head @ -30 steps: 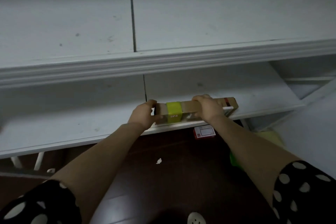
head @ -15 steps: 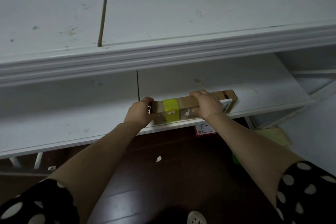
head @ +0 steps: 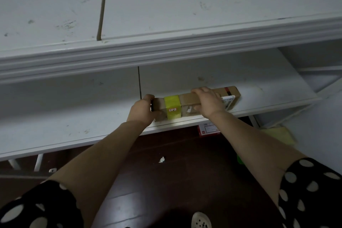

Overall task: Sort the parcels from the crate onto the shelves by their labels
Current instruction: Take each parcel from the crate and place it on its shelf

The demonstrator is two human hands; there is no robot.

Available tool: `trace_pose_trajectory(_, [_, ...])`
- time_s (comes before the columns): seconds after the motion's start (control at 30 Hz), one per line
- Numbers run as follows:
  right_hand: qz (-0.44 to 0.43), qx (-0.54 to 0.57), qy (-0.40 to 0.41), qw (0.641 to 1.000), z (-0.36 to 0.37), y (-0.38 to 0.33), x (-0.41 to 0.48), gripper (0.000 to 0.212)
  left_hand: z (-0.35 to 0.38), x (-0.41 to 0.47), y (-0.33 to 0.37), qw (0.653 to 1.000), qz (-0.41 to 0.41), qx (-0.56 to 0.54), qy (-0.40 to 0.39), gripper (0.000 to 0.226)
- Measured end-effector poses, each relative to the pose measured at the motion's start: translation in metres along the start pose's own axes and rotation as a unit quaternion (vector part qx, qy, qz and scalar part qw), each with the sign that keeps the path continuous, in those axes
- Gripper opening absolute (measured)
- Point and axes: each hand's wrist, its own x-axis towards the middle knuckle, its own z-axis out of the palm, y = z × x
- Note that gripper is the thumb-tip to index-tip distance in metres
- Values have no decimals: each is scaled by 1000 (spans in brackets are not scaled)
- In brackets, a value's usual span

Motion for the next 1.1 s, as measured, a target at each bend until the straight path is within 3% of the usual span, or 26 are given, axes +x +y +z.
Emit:
trace_pose_trajectory(0.17, [5, -23, 4, 1000, -2, -2, -4, 79, -3, -10, 7, 1000, -24, -2, -12, 84])
trace_pose_trajectory(0.33, [42, -20, -12, 999, -26, -10, -43, 91, -22, -47, 26, 997, -34, 72, -24, 71])
trace_pose_trajectory(0.47, [82, -8, -28, 996, -52, -22, -100, 88, -42, -86, 55, 987, 23, 131, -89, 69])
trace_pose_trajectory(0.63, [159, 26, -4, 987, -85, -49, -186, 79, -71, -136, 97, 957, 159, 179, -161, 68])
trace_pose_trajectory(0.87, [330, 75, 35, 941, -95, -99, -347, 67, -89, -235, 140, 882, 342, 237, -224, 65])
trace_pose_trajectory(1.1, [487, 141, 93, 857, -71, -128, -530, 50, -54, -388, 168, 771, 477, 293, -305, 61])
